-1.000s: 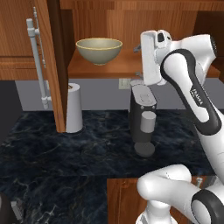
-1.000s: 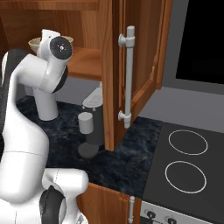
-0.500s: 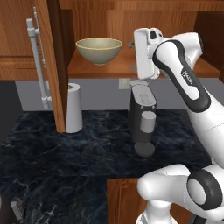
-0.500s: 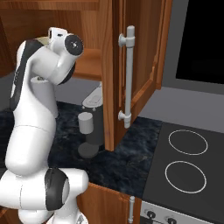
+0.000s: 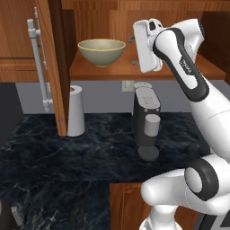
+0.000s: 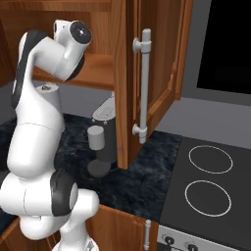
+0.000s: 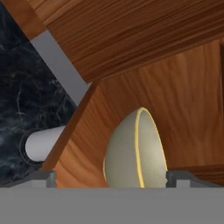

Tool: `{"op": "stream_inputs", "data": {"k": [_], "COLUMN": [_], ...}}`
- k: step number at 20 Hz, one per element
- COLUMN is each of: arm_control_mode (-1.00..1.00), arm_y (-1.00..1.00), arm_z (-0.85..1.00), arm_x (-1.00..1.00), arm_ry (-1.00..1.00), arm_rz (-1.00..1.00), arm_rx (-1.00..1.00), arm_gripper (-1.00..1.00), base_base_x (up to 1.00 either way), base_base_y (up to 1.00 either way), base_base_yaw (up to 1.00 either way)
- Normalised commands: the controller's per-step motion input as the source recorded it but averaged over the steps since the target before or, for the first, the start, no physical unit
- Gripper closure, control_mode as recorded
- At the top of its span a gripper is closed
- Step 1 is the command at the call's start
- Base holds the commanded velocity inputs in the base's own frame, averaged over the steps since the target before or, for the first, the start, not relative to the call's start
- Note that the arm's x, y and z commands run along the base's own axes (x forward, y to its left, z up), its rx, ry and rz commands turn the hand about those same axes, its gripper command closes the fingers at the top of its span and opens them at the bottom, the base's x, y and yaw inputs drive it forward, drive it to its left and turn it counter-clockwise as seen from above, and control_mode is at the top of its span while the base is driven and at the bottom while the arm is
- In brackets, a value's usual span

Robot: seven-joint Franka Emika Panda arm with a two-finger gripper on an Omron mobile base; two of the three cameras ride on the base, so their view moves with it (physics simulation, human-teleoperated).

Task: Pick up the bowls from the cabinet and place each bowl in front of a stool on the dining counter.

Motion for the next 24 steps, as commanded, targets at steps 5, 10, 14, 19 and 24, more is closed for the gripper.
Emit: {"op": "stream_inputs", "data": {"k": [5, 10, 14, 19, 24], "arm_control_mode": [-1.0, -1.0, -1.0, -1.0, -1.0], "arm_y": [0.0, 0.0, 0.04, 0.13, 0.05], "arm_z": [-0.12, -0.01, 0.0, 0.0, 0.0], "arm_x": [0.09, 0.28, 0.31, 0.33, 0.22], "arm_ry": [-0.01, 0.0, 0.0, 0.0, 0.0], "arm_rz": [0.0, 0.0, 0.0, 0.0, 0.0], "arm_rx": [0.0, 0.0, 0.0, -0.04, -0.04], "arm_gripper": [-1.0, -1.0, -1.0, -1.0, -1.0], "base_base_x": [0.0, 0.0, 0.0, 0.0, 0.0], "base_base_y": [0.0, 0.0, 0.0, 0.0, 0.0], "base_base_yaw": [0.0, 0.0, 0.0, 0.0, 0.0]}}
